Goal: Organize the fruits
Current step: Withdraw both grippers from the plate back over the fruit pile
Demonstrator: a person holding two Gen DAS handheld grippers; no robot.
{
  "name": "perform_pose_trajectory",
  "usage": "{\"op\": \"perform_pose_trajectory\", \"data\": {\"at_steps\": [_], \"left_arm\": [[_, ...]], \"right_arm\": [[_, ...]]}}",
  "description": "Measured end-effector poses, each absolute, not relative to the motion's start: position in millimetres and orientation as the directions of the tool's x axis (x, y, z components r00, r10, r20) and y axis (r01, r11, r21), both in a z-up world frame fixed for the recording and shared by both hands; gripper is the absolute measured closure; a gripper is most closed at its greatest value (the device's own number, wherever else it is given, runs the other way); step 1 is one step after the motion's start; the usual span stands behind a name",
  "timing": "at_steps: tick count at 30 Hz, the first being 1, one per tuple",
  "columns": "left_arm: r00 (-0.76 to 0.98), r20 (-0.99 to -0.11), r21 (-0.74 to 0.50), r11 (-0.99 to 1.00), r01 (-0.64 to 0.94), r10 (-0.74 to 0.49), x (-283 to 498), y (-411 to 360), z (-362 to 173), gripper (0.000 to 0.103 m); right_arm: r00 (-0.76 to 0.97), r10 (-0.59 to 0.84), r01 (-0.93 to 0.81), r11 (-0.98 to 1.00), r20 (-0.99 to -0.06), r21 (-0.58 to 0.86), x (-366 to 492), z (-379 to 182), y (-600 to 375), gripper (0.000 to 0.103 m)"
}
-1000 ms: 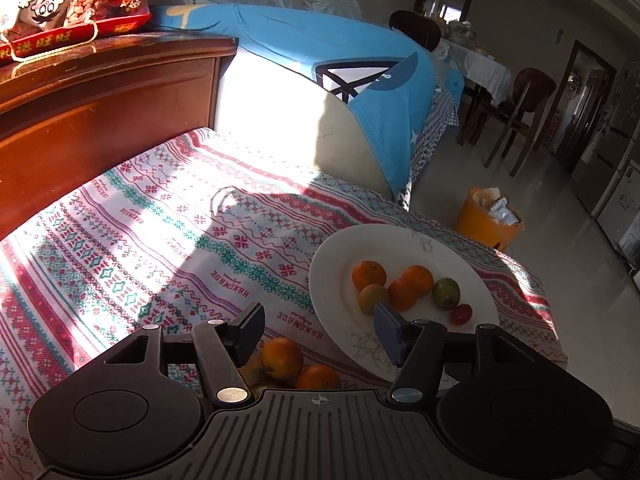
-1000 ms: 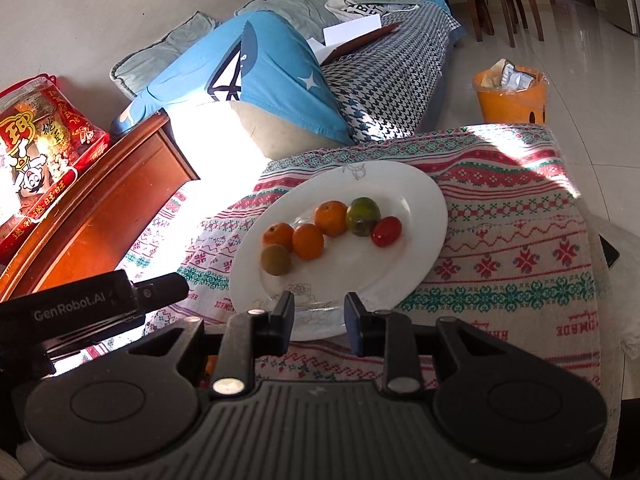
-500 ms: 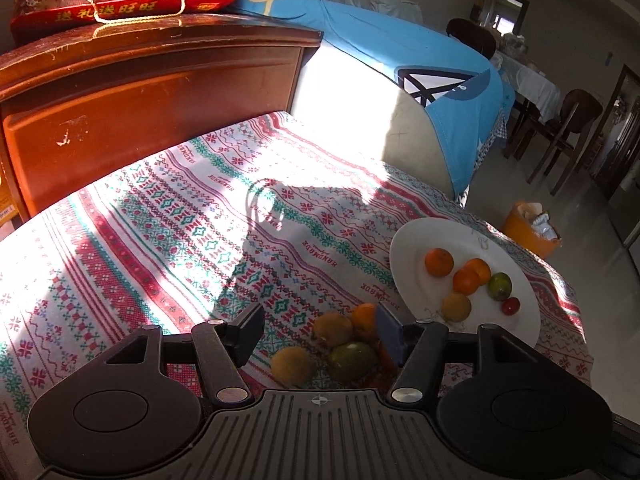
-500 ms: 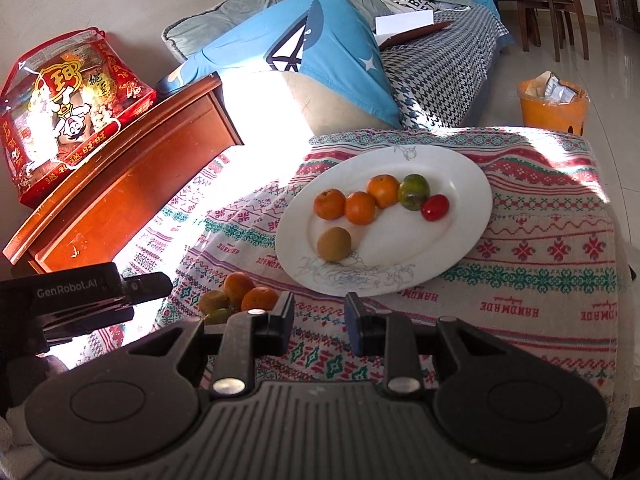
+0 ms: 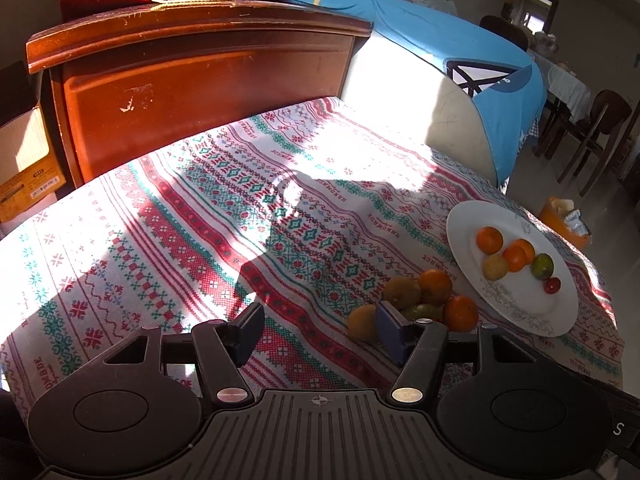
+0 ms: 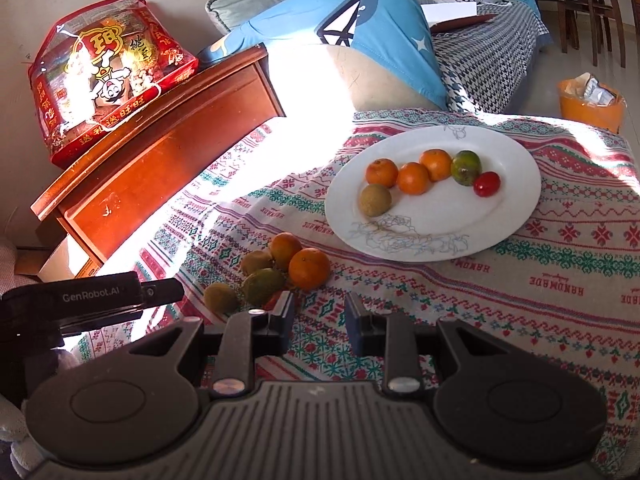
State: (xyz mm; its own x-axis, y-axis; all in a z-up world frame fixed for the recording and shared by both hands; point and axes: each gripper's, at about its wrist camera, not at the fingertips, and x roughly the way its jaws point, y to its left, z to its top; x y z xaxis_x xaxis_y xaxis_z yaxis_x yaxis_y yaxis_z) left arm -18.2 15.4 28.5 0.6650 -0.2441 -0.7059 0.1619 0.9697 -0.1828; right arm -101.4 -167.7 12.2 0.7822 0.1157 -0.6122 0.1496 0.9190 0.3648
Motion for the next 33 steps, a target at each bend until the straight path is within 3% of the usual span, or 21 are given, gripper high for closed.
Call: {"op": "perform_pose_trajectory", "data": {"at_steps": [8,24,33], "left_arm": [[0.662,-0.717,-0.176,0.975,0.134,-0.221,-16.4,24.4,22.9,0.042],[0.652,-0.721,-0.19,0.972,0.14,-0.235,-14.2,28.6,15.8,0.042],[0.657,-0.709,-0.19,0.966,0.173,-0.257,-16.6,23.1,14.4,0.043]], "right_arm": [[0.763,0.167,0.081,0.934,-0.625,0.348,-90.0,3.0,-148.4,0.074],[0.757,0.137,0.084,0.949,-0.639,0.304,-70.5,-11.9,-135.4,0.074],[0.763,0.125,0.085,0.954,-0.635,0.289,-72.4,-11.3,-138.5,0.083]]}}
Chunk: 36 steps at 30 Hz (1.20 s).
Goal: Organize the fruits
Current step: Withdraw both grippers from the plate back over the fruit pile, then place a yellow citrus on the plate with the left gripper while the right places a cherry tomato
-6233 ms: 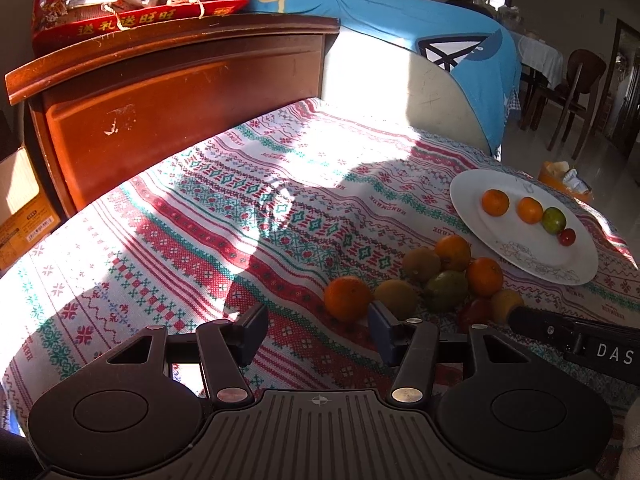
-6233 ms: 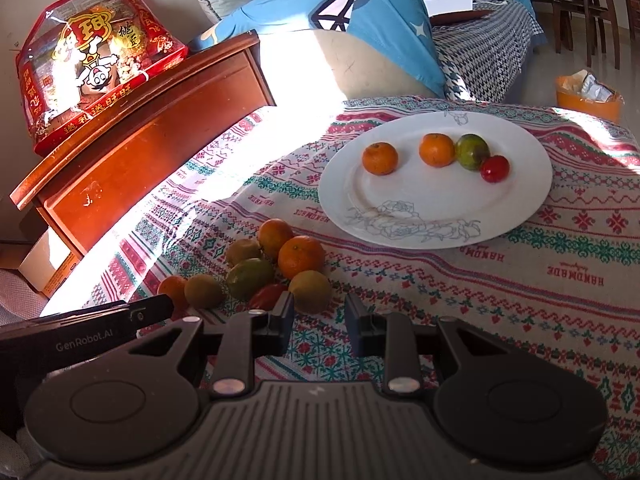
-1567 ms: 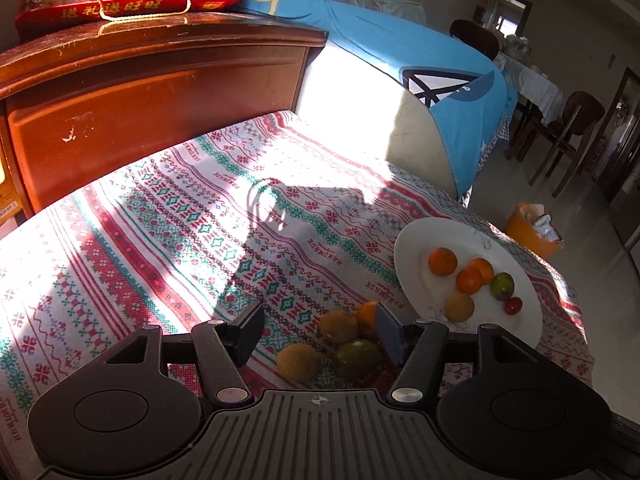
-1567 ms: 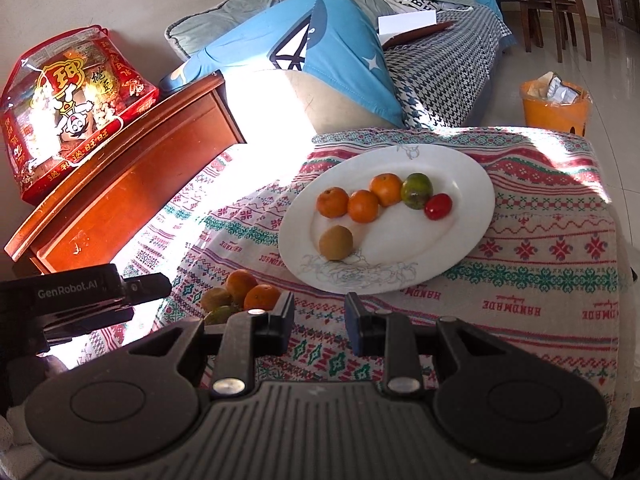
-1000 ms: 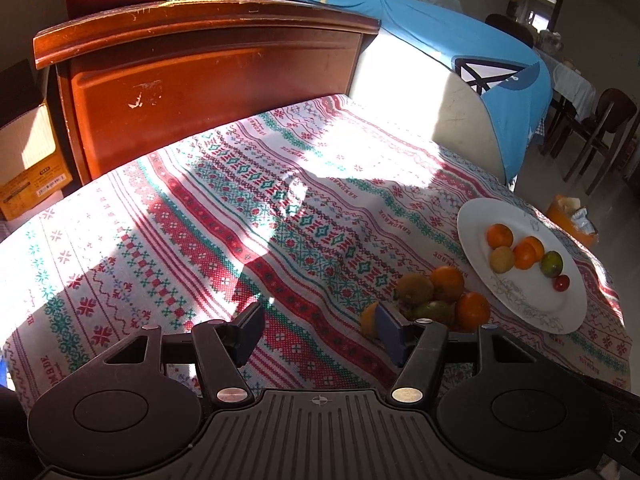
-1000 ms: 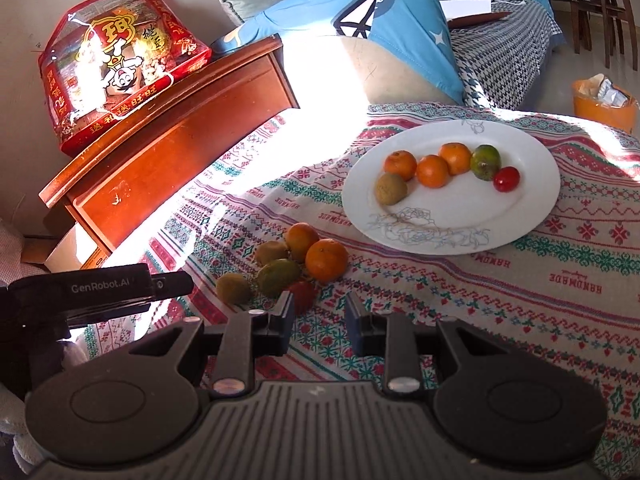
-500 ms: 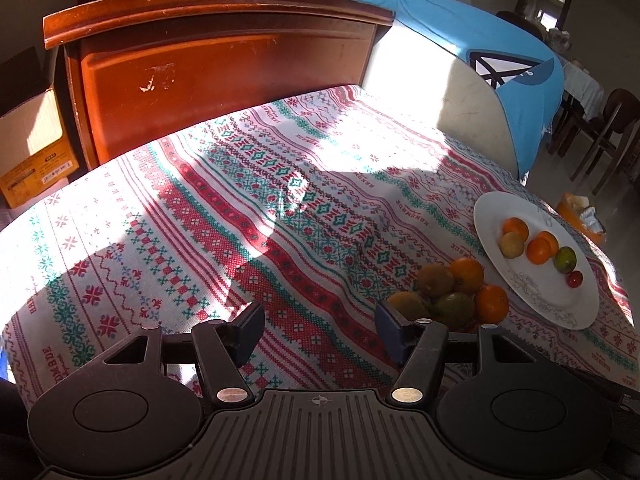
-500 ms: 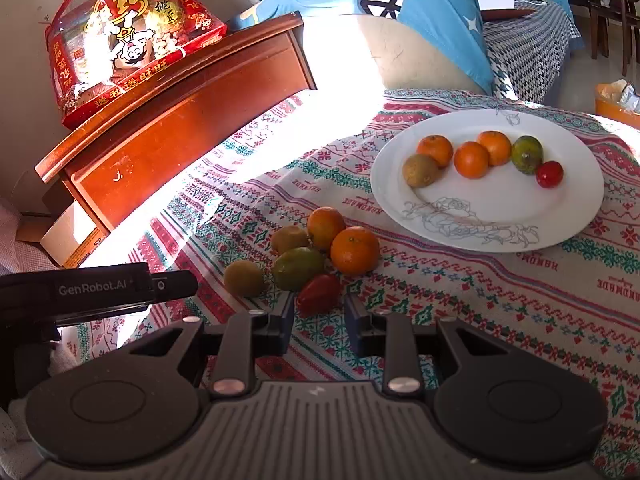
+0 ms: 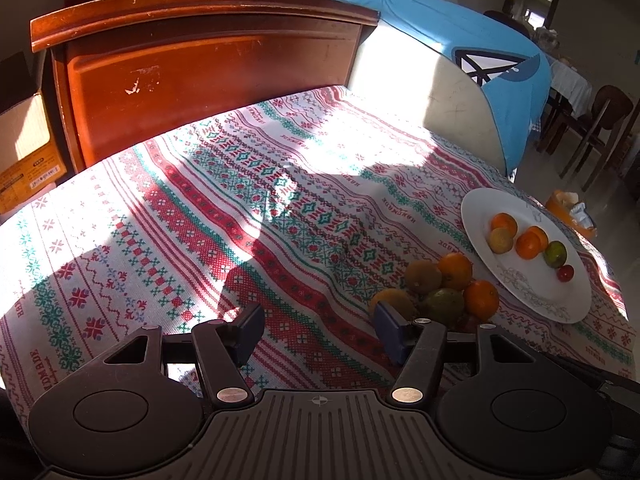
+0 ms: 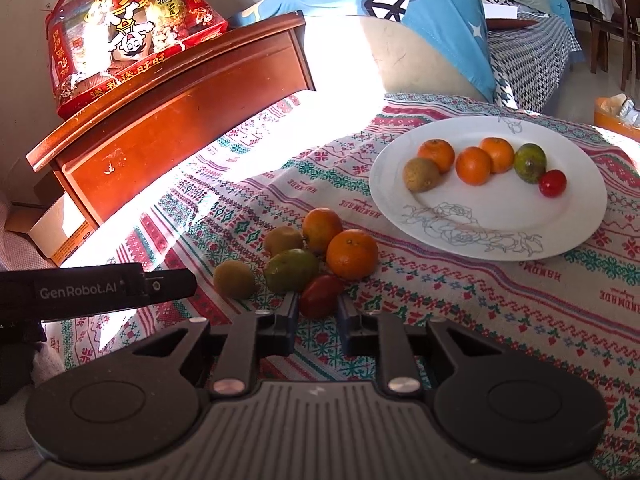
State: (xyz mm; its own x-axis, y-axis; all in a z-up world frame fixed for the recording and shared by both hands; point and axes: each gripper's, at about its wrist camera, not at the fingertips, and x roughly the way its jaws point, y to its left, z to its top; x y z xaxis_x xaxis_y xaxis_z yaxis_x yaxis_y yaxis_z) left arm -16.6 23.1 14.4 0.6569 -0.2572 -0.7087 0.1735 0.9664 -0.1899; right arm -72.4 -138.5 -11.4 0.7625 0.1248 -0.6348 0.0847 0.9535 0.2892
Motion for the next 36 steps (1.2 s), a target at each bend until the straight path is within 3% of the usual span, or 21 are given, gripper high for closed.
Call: {"op": "perform_pose_trajectory", "data": {"at_steps": [11,21,27,30,36], "left_arm": [[0.648,-0.698,-0.18,0.951,0.253,-0.305,-19.5,-1.1,6.2,0.044],[0.662,-0.687,-0.133,0.947,0.292,-0.301,-15.3,-18.0,-2.1,0.052],[0.672,-0.668,-0.134,0.94,0.314,-0.32,-12.5,-19.4,-6.1,0.068],[0.67,-0.659,-0.153,0.933,0.325,-0.342,-13.3,-20.4,-6.3,0.077],[0.676,-0.655,-0.165,0.938,0.306,-0.336,-14.5,-15.4,-5.6,0.077]], "right_arm": [[0.757,0.098,0.123,0.95,-0.646,0.288,-90.0,-7.1,-158.8,0.088],[0.768,0.131,0.086,0.949,-0.626,0.304,-88.5,-5.8,-155.2,0.081],[0.761,0.148,0.078,0.946,-0.632,0.316,-87.0,-6.3,-153.9,0.081],[0.757,0.161,0.067,0.945,-0.633,0.32,-87.4,-5.8,-152.0,0.076],[0.759,0.157,0.053,0.952,-0.632,0.301,-79.8,-9.1,-143.0,0.07]]}}
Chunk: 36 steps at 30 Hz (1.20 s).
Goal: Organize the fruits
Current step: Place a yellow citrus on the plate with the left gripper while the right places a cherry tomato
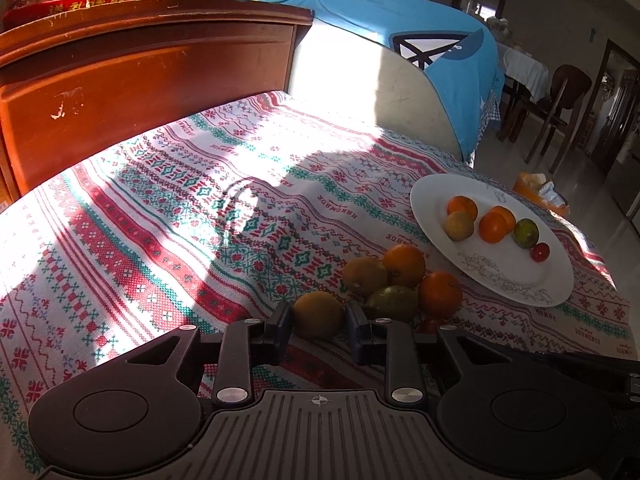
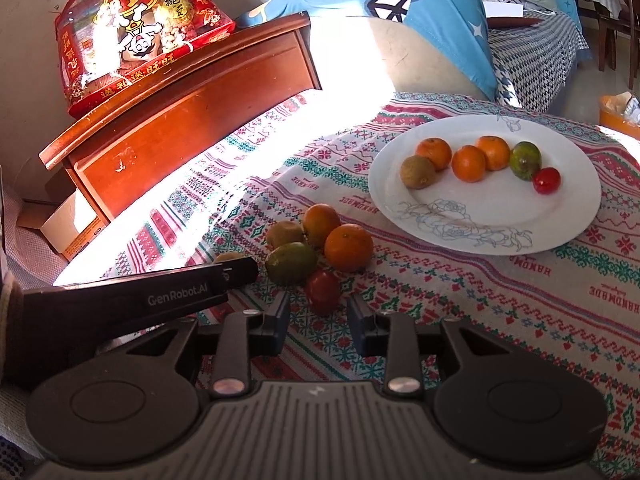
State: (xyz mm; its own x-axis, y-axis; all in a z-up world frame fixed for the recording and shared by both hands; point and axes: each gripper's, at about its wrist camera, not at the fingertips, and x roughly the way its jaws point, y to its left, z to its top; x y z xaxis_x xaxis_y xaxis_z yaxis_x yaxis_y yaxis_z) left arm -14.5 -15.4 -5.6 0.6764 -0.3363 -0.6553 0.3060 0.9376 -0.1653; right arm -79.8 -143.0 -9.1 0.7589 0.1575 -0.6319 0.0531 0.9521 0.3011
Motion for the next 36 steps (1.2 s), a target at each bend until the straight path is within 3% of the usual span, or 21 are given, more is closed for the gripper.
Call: {"op": "perform_pose_trajectory", "data": {"at_steps": [5,9,27,36], "left_arm": [[0.674,-0.661,-0.166,0.941,0.296,-0.329,-12.5,-12.3,-6.6,0.076],[0.677,-0.659,-0.158,0.94,0.302,-0.328,-12.9,-13.5,-6.6,0.076],[0.714,-0.614,-0.165,0.939,0.301,-0.337,-26.1,-14.1,21.8,0.077],[0.706,-0.568,-0.196,0.903,0.382,-0.422,-22.8,-32.5,54.1,0.077]], "right_arm": [[0.765,0.132,0.062,0.959,-0.631,0.276,-75.9,-13.6,-137.2,0.072],[0.768,0.12,0.081,0.956,-0.63,0.281,-75.7,-14.7,-141.0,0.085],[0.817,0.084,0.126,0.94,-0.57,0.318,-94.4,11.6,-162.4,0.086],[0.854,-0.016,0.213,0.923,-0.52,0.321,-102.7,41.4,-204.2,0.086]]}}
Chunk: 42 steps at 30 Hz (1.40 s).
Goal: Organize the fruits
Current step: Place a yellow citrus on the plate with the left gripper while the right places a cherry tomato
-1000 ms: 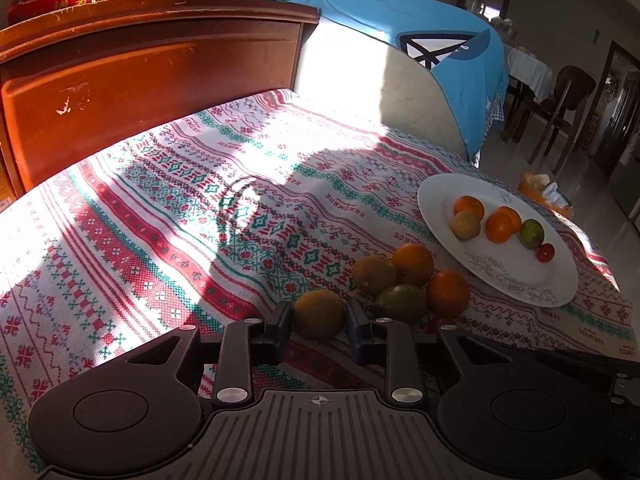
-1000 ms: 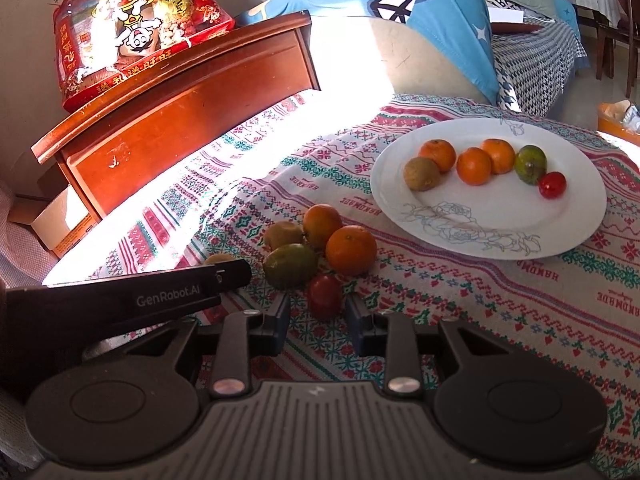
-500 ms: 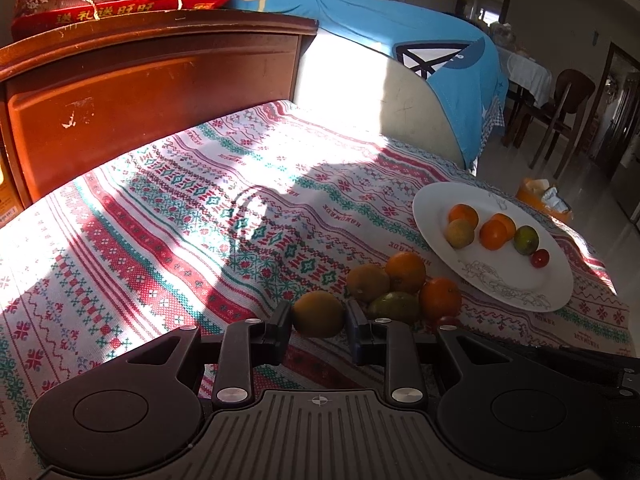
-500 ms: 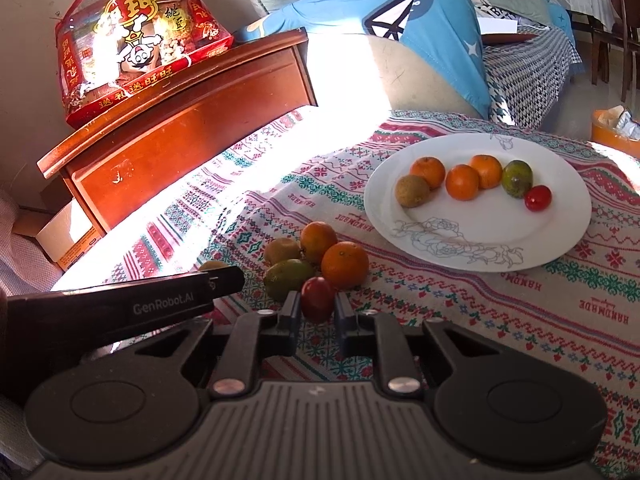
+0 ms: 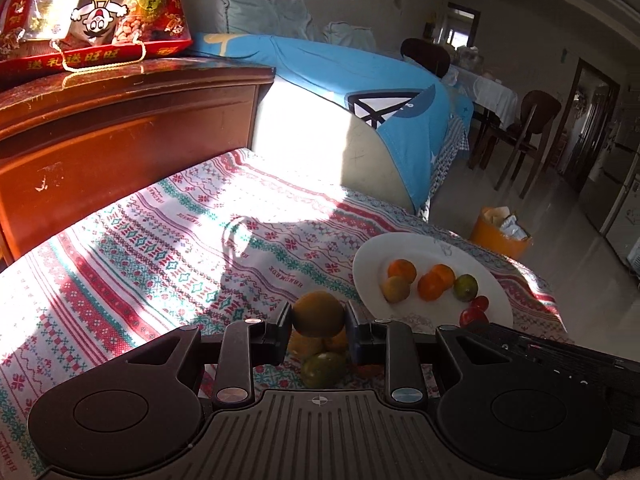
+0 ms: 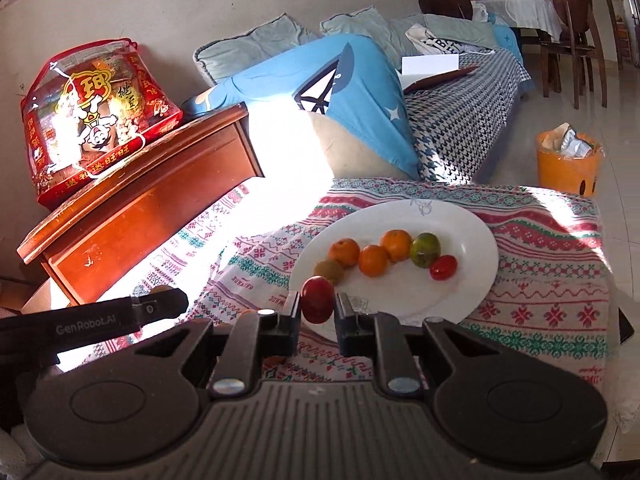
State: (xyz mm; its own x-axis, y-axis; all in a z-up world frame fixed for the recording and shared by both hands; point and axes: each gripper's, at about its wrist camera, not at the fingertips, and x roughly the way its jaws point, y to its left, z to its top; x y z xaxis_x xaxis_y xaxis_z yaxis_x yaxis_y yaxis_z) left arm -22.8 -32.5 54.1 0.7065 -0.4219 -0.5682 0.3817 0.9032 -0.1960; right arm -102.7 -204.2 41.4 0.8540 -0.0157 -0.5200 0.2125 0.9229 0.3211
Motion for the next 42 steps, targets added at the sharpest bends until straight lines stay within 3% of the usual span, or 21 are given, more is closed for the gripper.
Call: {"op": "perform_pose_trajectory", "data": {"at_steps": [13,32,37,40,42], "left_arm": [[0.631,-0.59,-0.16,0.84,0.519,-0.503,0.5,-98.2,53.6,0.077],[0.559,-0.647,-0.206,0.825,0.526,-0.518,21.2,-131.7,20.5,0.077],[0.581,-0.631,-0.207,0.834,0.512,-0.513,20.8,-130.8,28.1,0.064],[0.6,-0.623,-0.198,0.843,0.5,-0.502,20.7,-127.8,35.8,0.046],[0.614,-0.612,-0.196,0.847,0.494,-0.499,20.0,-123.2,41.7,0.045]], "right_arm": [[0.841,-0.104,0.357,0.844,-0.531,0.4,-93.5,28.9,-248.6,0.086],[0.815,-0.127,0.422,0.798,-0.566,0.429,-81.9,7.8,-259.6,0.081],[0.822,-0.143,0.427,0.795,-0.551,0.431,-84.6,12.7,-260.4,0.081],[0.822,-0.154,0.434,0.792,-0.548,0.429,-86.4,14.9,-261.6,0.081],[0.823,-0.149,0.433,0.788,-0.548,0.437,-87.9,15.6,-261.7,0.08]]}}
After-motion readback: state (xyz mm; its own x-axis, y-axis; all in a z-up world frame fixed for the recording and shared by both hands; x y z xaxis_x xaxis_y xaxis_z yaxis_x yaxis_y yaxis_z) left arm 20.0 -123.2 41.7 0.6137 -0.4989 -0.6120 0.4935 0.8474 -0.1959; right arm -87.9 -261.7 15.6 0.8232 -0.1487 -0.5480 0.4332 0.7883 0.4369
